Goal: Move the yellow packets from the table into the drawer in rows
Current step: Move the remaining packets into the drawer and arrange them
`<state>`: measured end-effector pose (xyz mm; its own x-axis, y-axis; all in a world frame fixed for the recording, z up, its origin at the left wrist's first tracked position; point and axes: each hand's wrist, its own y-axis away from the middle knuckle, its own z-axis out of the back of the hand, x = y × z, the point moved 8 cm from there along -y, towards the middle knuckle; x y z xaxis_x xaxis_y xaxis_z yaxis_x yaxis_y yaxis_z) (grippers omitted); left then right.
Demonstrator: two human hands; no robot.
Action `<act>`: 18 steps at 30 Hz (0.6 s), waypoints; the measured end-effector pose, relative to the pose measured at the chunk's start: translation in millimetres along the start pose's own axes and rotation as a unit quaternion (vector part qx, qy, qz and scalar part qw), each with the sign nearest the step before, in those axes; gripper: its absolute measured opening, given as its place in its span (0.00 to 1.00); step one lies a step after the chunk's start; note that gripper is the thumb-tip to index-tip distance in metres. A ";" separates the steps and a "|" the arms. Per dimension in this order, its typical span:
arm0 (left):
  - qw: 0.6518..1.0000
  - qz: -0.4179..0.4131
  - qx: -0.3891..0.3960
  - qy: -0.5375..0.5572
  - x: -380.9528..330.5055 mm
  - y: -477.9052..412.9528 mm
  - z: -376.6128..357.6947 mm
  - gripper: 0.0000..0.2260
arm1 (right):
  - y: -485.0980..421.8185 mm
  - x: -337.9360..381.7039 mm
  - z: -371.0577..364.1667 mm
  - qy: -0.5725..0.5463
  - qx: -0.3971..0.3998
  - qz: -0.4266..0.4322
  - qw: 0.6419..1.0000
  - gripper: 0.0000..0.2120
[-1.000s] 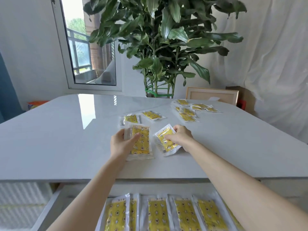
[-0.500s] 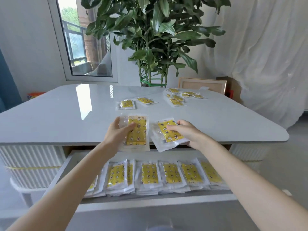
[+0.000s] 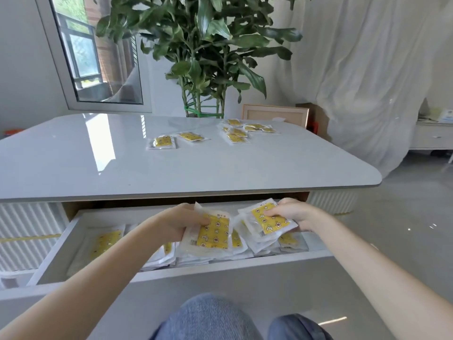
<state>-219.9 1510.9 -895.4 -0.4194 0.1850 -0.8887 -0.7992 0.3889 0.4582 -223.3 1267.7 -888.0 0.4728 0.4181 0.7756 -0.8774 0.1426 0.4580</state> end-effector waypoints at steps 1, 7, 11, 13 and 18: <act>1.000 0.014 0.004 -0.001 5.0 -5.9 -3.5 0.06 | -6.5 -6.2 8.2 0.010 -0.030 -0.006 0.999 0.03; 0.998 0.056 -0.029 0.021 17.5 -39.8 -13.9 0.12 | -59.0 -40.1 33.2 0.024 -0.106 -0.051 0.993 0.15; 0.995 0.078 -0.055 -0.002 24.3 -65.7 -15.2 0.14 | -60.9 -37.9 14.8 -0.016 -0.084 -0.080 0.993 0.10; 0.994 0.083 -0.068 -0.011 27.2 -77.9 -14.7 0.14 | -69.3 -40.7 5.9 -0.024 -0.069 -0.089 0.993 0.10; 0.991 0.097 -0.075 -0.052 31.6 -96.2 -20.3 0.11 | -92.1 -48.1 11.7 0.061 -0.064 -0.075 0.993 0.18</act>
<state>-165.0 1461.0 -967.2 -0.5307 0.3390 -0.7768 -0.7663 0.1997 0.6106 -164.2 1224.0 -962.5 0.5932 0.4875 0.6407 -0.8042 0.3213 0.5001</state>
